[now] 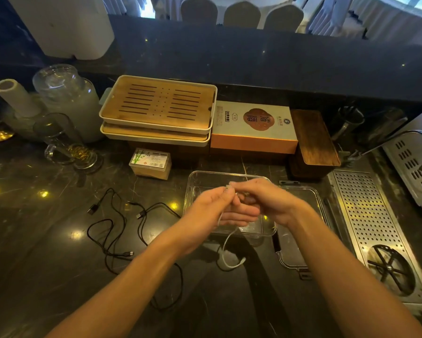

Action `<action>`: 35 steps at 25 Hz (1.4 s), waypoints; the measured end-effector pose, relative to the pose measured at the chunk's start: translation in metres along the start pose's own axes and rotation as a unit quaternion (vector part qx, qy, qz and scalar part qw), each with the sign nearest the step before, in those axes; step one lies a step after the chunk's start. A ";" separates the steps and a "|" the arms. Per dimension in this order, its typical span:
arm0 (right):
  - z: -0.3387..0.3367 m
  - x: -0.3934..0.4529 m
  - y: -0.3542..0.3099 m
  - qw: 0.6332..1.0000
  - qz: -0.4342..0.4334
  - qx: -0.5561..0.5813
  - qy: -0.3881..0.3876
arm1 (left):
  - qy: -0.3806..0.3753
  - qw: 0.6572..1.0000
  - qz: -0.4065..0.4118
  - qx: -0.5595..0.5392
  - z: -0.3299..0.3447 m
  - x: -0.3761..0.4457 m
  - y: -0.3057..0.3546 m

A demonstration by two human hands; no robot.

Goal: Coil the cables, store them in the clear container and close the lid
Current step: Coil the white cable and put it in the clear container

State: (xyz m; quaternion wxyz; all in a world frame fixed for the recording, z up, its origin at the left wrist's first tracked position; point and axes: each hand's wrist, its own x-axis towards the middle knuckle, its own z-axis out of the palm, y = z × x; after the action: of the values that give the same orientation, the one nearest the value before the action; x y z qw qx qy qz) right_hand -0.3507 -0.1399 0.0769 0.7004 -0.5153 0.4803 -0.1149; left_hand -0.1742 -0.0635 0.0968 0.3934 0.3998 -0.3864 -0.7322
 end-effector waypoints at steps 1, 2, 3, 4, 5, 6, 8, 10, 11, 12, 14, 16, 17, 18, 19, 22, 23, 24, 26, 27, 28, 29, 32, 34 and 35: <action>-0.002 0.000 -0.010 1.000 0.001 -0.018 -0.008 | 0.032 0.999 0.001 0.041 0.000 0.002 -0.004; -0.002 -0.001 -0.020 0.999 -0.002 -0.049 -0.007 | 0.069 0.995 0.006 0.074 -0.001 0.005 -0.007; 0.000 -0.003 -0.028 0.996 -0.011 -0.091 0.011 | 0.103 0.990 0.012 0.097 -0.002 0.008 -0.009; 0.004 -0.006 -0.034 0.988 -0.025 -0.145 0.045 | 0.132 0.984 0.021 0.116 -0.003 0.009 -0.011; 0.008 -0.010 -0.039 0.975 -0.040 -0.202 0.085 | 0.155 0.978 0.032 0.137 -0.004 0.011 -0.012; 0.013 -0.014 -0.043 0.958 -0.055 -0.251 0.125 | 0.175 0.970 0.042 0.161 -0.005 0.012 -0.013; 0.023 -0.022 -0.047 0.935 -0.086 -0.291 0.184 | 0.207 0.959 0.058 0.186 -0.007 0.016 -0.014; 0.037 -0.032 -0.045 0.946 -0.110 -0.228 0.203 | 0.243 0.960 0.056 0.124 -0.008 0.021 -0.012; 0.046 -0.037 -0.040 0.957 -0.118 -0.184 0.191 | 0.254 0.965 0.048 0.045 -0.009 0.024 -0.010; 0.055 -0.042 -0.033 0.967 -0.122 -0.149 0.169 | 0.251 0.966 0.044 -0.045 -0.010 0.025 -0.008; 0.068 -0.047 -0.011 0.980 -0.115 -0.107 0.120 | 0.216 0.958 0.048 -0.183 -0.010 0.026 -0.002; 0.070 -0.044 0.016 0.992 -0.084 -0.050 0.084 | 0.180 0.954 0.049 -0.234 -0.008 0.026 0.002; 0.069 -0.042 0.027 0.995 -0.064 -0.020 0.078 | 0.170 0.955 0.044 -0.238 -0.006 0.025 0.004; 0.067 -0.039 0.036 0.996 -0.044 -0.004 0.077 | 0.167 0.958 0.036 -0.232 -0.004 0.025 0.004; 0.064 -0.038 0.042 0.997 -0.025 -0.006 0.075 | 0.167 0.961 0.028 -0.220 -0.003 0.024 0.004; 0.050 -0.034 0.050 0.998 0.027 -0.041 0.049 | 0.149 0.974 -0.004 -0.170 -0.002 0.021 0.000; 0.040 -0.032 0.046 0.997 0.033 -0.053 0.044 | 0.134 0.978 -0.015 -0.160 -0.002 0.020 -0.002; 0.028 -0.030 0.041 0.996 0.035 -0.066 0.040 | 0.117 0.981 -0.026 -0.156 -0.003 0.018 -0.004; 0.006 -0.025 0.021 0.996 0.035 -0.076 0.029 | 0.083 0.984 -0.052 -0.147 -0.003 0.013 -0.006; -0.004 -0.023 0.011 0.997 0.036 -0.067 0.029 | 0.067 0.988 -0.062 -0.129 -0.003 0.011 -0.006; -0.013 -0.019 0.001 0.998 0.035 -0.053 0.030 | 0.051 0.992 -0.069 -0.093 -0.003 0.010 -0.007; -0.019 -0.016 -0.009 0.998 0.034 -0.044 0.030 | 0.038 0.996 -0.073 -0.044 -0.002 0.009 -0.008; -0.020 -0.011 -0.030 0.997 0.033 -0.061 0.026 | 0.027 0.995 -0.081 0.054 0.000 0.008 -0.010; -0.010 -0.015 -0.034 0.994 0.018 -0.093 0.057 | 0.084 0.993 -0.064 0.060 0.001 0.009 -0.011; -0.002 -0.019 -0.035 0.991 0.003 -0.108 0.081 | 0.126 0.989 -0.049 0.056 0.002 0.011 -0.012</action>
State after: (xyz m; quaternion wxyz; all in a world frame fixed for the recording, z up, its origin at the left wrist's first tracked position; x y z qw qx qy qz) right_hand -0.3503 -0.1443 0.1168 0.5998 -0.5753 0.5466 -0.1020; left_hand -0.1831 -0.0677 0.0843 0.3799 0.5285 -0.3541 -0.6716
